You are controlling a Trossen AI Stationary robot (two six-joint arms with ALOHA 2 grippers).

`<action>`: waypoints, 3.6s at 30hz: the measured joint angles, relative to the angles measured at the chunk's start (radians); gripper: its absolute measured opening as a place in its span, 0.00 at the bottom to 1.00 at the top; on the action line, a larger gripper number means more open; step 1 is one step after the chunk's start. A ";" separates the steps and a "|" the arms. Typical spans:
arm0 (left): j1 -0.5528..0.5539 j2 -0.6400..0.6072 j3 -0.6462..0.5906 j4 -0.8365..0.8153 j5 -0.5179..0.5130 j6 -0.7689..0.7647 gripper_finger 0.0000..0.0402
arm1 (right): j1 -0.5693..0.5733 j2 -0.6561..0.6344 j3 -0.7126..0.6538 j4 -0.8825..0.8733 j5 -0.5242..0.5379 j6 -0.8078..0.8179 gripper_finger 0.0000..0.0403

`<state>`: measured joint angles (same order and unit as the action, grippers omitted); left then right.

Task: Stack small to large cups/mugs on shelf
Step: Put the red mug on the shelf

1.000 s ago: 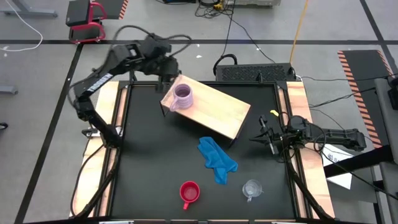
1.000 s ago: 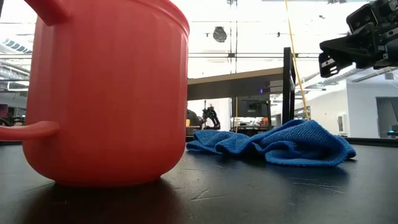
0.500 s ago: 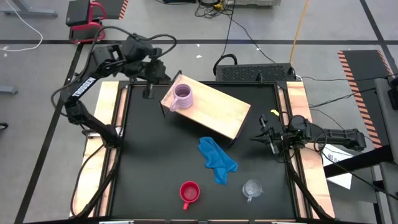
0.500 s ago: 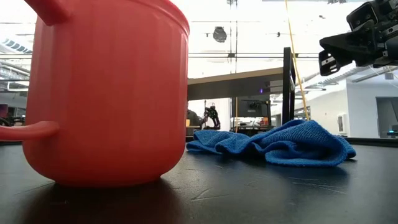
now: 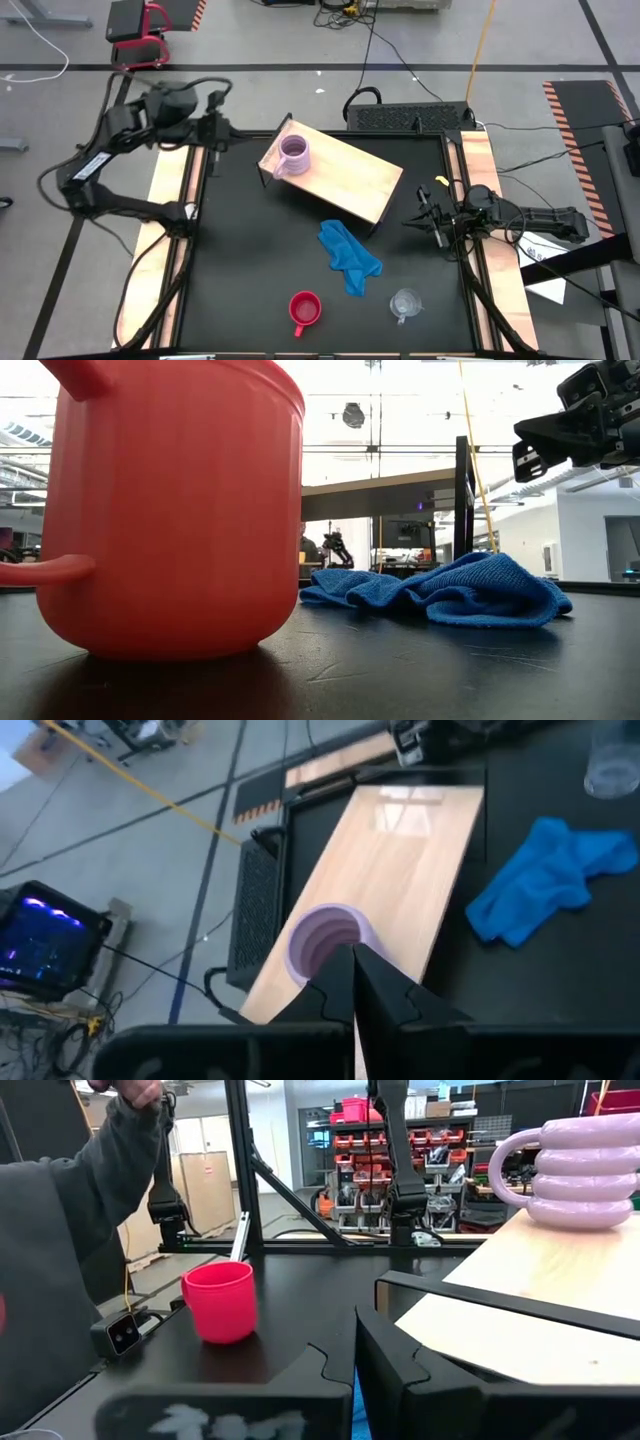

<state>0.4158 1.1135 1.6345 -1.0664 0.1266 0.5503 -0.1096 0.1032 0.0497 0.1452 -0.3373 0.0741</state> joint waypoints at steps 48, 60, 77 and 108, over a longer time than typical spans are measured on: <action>-0.289 -0.695 -1.337 1.131 -0.030 -0.380 0.00 | 0.000 0.000 0.000 -0.004 0.000 0.018 0.00; -0.295 -0.711 -1.477 1.223 0.002 -0.321 0.00 | 0.000 0.000 0.000 -0.007 0.000 0.012 0.00; -0.294 -0.711 -1.577 1.291 0.033 -0.307 0.00 | 0.000 0.000 0.000 -0.007 0.000 0.012 0.00; -0.305 -0.709 -1.600 1.284 0.223 -0.325 0.00 | 0.000 0.000 0.000 -0.007 0.000 0.011 0.00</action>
<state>0.1106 0.4046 0.0345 0.2176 0.3493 0.2257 -0.1097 0.1032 0.0494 0.1383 -0.3374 0.0853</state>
